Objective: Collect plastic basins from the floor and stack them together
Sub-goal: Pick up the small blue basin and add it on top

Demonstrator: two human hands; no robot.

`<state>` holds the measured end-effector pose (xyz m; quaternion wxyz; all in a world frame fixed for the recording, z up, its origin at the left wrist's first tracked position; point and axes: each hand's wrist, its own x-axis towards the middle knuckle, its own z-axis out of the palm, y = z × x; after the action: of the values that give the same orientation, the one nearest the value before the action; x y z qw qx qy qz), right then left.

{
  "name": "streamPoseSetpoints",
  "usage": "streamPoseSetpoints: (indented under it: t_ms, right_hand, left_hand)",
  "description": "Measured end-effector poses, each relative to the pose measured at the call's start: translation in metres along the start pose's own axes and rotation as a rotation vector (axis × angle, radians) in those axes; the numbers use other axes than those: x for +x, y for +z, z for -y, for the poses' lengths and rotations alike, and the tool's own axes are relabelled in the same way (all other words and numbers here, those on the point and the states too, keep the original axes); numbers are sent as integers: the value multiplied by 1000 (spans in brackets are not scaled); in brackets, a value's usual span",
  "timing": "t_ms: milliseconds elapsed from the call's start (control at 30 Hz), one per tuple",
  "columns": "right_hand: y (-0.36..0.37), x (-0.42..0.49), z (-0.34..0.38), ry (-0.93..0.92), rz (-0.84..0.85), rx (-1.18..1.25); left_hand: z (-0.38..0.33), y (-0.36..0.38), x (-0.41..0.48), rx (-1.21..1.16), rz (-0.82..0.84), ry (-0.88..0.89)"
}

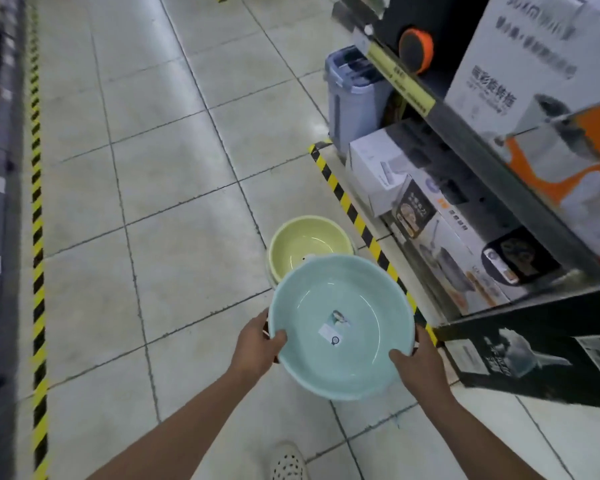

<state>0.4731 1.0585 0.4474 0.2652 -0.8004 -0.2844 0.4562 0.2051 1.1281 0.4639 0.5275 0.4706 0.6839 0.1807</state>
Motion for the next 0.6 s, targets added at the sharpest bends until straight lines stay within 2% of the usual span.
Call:
streamPoseSetpoints:
  t_ms: [267, 600]
  right_hand:
    - [25, 99, 57, 14, 66, -118]
    - [43, 213, 130, -21, 112, -166]
  left_hand:
    - [-12, -14, 90, -81, -52, -214]
    - [-47, -1, 185, -196, -263, -314]
